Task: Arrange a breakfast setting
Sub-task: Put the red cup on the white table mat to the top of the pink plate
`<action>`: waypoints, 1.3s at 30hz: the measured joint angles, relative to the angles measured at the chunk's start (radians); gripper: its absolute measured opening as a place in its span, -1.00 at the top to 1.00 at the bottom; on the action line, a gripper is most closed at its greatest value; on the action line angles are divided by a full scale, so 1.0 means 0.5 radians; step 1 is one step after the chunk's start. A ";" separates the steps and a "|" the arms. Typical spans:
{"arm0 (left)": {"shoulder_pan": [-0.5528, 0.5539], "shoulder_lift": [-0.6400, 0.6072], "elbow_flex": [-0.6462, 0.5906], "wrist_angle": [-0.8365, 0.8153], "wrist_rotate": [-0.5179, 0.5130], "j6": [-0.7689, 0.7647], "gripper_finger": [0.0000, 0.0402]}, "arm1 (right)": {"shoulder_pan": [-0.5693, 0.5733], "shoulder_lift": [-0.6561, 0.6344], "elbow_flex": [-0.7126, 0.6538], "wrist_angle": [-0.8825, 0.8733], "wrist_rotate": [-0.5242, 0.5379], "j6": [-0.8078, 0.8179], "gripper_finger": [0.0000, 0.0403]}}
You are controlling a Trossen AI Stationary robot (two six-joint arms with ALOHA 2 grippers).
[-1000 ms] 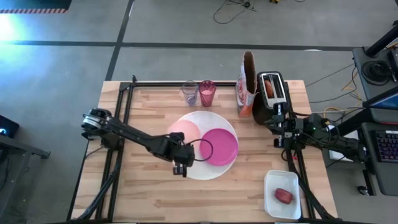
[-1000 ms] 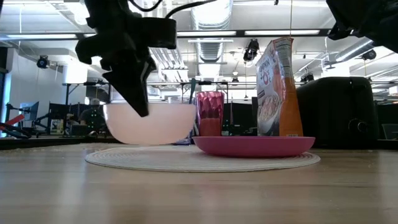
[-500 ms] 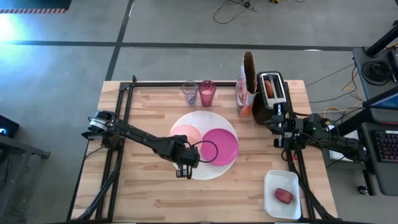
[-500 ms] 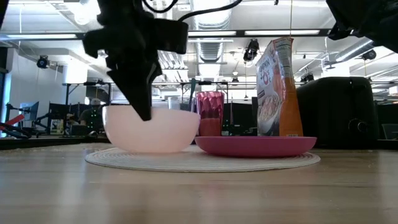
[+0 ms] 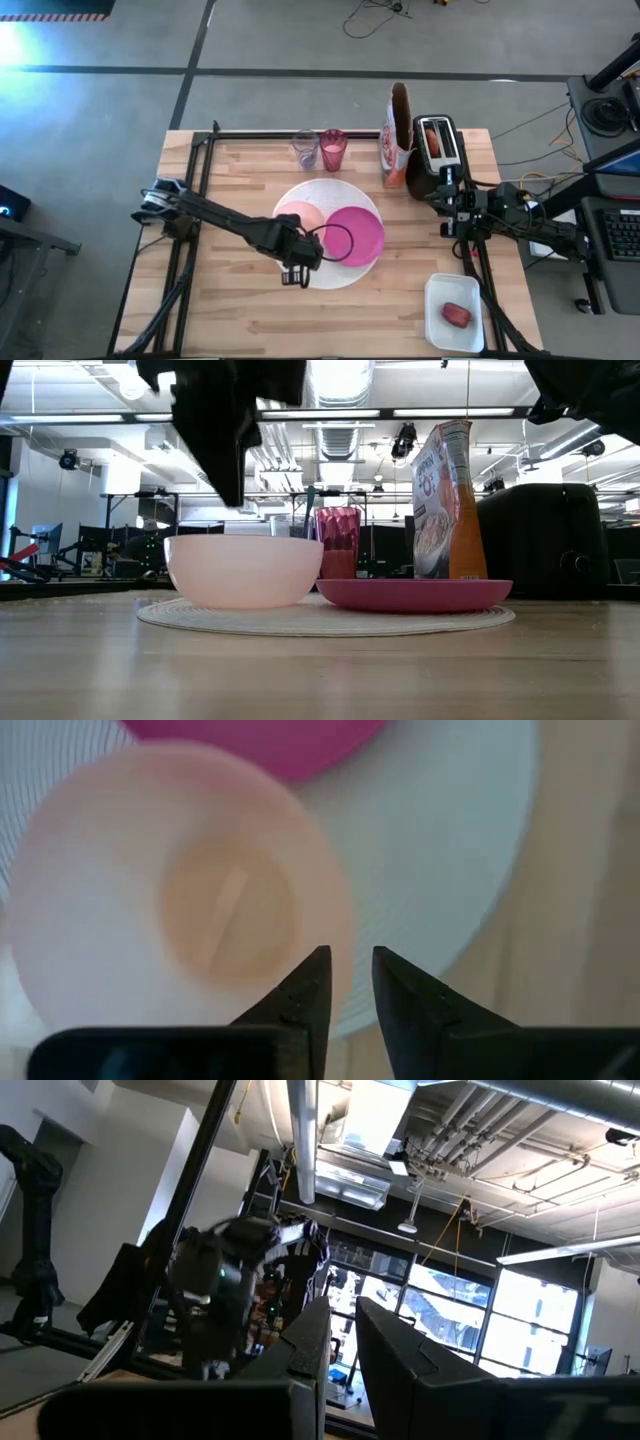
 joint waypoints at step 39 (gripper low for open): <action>-0.564 -0.313 0.103 -0.607 -0.882 -0.735 0.69 | 0.000 0.000 -0.001 0.079 0.246 0.780 0.79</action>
